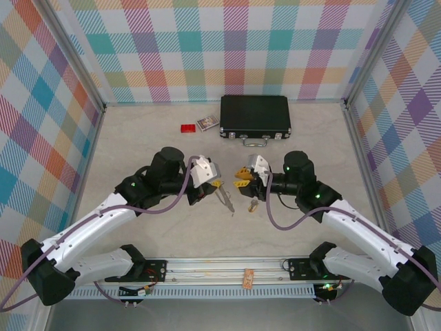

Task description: Put the keys on the keyring

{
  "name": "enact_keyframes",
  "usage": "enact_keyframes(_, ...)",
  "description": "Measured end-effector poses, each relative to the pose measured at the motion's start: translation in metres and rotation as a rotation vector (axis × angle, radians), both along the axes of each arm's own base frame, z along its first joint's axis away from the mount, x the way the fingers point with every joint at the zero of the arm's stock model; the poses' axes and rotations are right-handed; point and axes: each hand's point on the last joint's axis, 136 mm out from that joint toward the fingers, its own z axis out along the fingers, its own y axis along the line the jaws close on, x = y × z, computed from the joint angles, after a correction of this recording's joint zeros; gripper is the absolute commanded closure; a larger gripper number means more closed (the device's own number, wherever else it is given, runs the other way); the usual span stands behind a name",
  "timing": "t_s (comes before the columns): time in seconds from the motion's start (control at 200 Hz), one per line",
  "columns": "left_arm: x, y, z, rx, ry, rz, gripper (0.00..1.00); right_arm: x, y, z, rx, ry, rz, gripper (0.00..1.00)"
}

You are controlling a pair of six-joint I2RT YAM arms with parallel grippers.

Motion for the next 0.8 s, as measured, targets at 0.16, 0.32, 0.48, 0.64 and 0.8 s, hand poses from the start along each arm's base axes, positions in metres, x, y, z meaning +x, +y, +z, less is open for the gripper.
enact_keyframes(0.16,-0.002,0.001,-0.004,0.028,-0.014,-0.015,1.00,-0.008,0.010,-0.004,-0.017,-0.047,0.062,0.72)
enact_keyframes(0.32,-0.003,0.000,-0.004,0.030,-0.026,-0.024,1.00,-0.011,0.024,-0.011,-0.044,-0.064,0.116,0.72)
enact_keyframes(0.48,-0.006,-0.002,-0.003,0.033,-0.035,-0.039,1.00,-0.010,0.028,-0.014,-0.056,-0.079,0.130,0.73)
enact_keyframes(0.64,-0.007,-0.003,-0.003,0.034,-0.037,-0.044,1.00,-0.010,0.028,-0.014,-0.058,-0.087,0.131,0.77)
enact_keyframes(0.8,-0.007,-0.003,-0.003,0.033,-0.038,-0.047,1.00,-0.008,0.029,-0.016,-0.066,-0.092,0.132,0.80)
